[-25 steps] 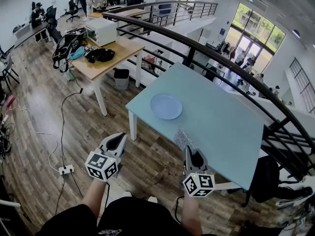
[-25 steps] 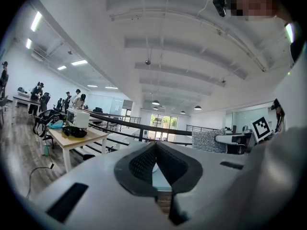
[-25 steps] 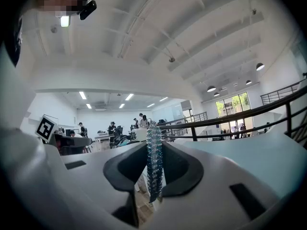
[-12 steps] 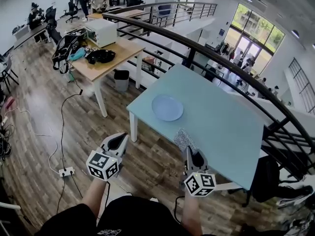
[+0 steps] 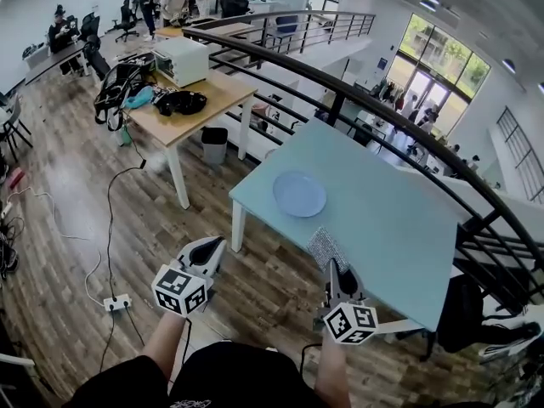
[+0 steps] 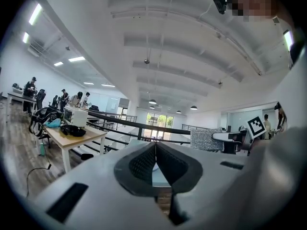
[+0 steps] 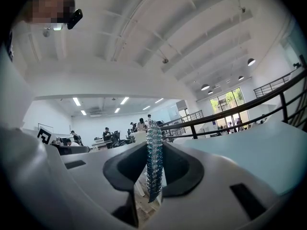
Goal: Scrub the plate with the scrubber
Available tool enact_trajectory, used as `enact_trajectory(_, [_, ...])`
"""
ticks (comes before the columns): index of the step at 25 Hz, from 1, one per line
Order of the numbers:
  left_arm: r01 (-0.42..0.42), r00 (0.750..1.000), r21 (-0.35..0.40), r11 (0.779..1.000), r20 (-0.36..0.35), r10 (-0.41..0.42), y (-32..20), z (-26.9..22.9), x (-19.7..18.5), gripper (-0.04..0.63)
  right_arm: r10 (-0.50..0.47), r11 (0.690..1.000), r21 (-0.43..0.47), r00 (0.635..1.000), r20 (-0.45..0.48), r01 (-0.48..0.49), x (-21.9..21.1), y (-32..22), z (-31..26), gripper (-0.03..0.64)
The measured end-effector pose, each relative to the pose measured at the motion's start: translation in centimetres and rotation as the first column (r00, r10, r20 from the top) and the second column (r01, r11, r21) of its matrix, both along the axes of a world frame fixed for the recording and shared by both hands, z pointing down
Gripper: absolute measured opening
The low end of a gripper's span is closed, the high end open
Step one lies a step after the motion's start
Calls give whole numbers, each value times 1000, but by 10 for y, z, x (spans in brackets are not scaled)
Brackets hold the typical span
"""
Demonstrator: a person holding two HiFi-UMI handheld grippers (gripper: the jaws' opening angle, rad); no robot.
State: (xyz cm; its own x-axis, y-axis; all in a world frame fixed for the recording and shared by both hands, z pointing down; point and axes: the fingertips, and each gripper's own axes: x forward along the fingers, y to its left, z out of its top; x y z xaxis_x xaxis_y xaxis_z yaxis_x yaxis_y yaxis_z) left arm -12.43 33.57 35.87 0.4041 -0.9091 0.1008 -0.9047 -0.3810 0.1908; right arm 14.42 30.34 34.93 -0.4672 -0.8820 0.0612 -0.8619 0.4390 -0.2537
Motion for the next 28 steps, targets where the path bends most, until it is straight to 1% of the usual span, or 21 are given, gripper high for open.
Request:
enact_trajectory(8, [-19,1000,-7,1000,-7,19,7,11,-33,9,11,1000,0,1000,-9,-11,-31,9,6,87])
enact_trajectory(15, [-8,1000,-22,1000,-25,8,13,21,-63,9,16,1000,-22,1000,-23,-17,-52,10,14,87])
enact_trajectory(22, [-10,999,-40,999,-41,9,4,32,-73,9,18,999,-43,999,-36,-19,-61,-1,21,87])
enact_trajectory(28, [0,999,-58,998,-35,-2,-11,39,-83,9,0,998,-55,999,-35,-2,-73,-23,26,87])
